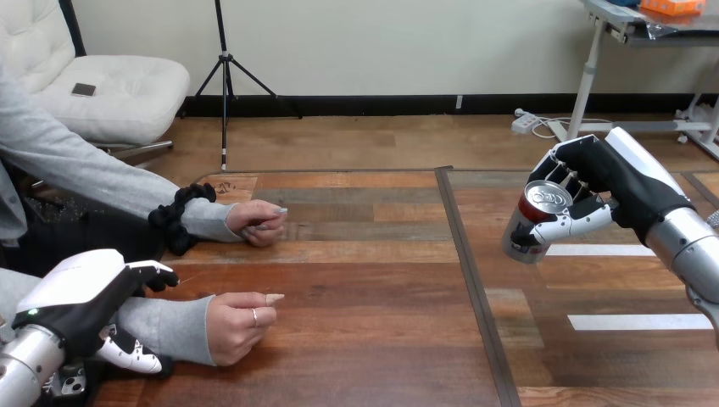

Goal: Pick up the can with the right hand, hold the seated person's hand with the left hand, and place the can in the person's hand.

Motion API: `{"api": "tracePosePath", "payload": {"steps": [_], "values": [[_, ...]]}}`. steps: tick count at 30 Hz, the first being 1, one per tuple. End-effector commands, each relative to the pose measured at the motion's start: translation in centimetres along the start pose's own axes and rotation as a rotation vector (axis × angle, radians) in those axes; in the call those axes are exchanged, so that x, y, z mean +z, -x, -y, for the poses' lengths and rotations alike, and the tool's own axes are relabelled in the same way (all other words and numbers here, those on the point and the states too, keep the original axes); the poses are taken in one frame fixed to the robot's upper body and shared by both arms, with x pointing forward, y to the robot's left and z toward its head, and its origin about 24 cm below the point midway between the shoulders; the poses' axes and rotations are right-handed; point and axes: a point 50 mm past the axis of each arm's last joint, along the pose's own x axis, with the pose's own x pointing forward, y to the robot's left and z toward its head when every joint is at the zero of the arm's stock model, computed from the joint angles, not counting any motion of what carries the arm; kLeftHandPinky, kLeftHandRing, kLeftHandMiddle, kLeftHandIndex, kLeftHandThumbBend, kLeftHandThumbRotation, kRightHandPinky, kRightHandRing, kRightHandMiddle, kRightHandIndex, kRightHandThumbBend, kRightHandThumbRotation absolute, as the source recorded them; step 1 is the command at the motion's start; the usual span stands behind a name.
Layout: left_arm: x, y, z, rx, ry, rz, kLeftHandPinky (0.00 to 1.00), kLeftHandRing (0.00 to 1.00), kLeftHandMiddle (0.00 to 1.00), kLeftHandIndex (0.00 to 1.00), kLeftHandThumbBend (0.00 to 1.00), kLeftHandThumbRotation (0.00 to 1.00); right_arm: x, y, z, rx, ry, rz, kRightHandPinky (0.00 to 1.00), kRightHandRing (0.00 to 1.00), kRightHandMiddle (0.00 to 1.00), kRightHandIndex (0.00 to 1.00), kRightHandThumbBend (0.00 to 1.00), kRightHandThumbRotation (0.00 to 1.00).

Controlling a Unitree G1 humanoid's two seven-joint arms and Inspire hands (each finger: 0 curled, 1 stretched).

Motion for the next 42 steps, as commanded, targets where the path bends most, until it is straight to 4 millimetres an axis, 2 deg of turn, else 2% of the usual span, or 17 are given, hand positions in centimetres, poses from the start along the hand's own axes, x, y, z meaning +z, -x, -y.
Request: {"api": "tracePosePath", "payload": {"steps": [1, 20, 42], "values": [[-0.1, 0.2, -2.0, 0.030, -0.030, 0.004, 0.60, 0.72, 0.76, 0.75, 1.00, 0.00, 3.0, -1.1, 2.8, -0.089, 0.011, 0.121, 0.27, 0.31, 0.36, 0.40, 0.90, 0.00], [0.4, 0.2, -2.1, -0.075, 0.008, -0.033, 0.62, 0.74, 0.77, 0.75, 1.00, 0.00, 3.1, -1.1, 2.8, -0.090, -0.001, 0.134, 0.26, 0.31, 0.37, 0.40, 0.89, 0.00], [1.0, -0.1, -2.4, -0.118, -0.094, -0.074, 0.52, 0.66, 0.72, 0.72, 1.00, 0.00, 3.1, -1.1, 2.9, -0.094, -0.003, 0.135, 0.26, 0.31, 0.37, 0.40, 0.89, 0.00]]}}
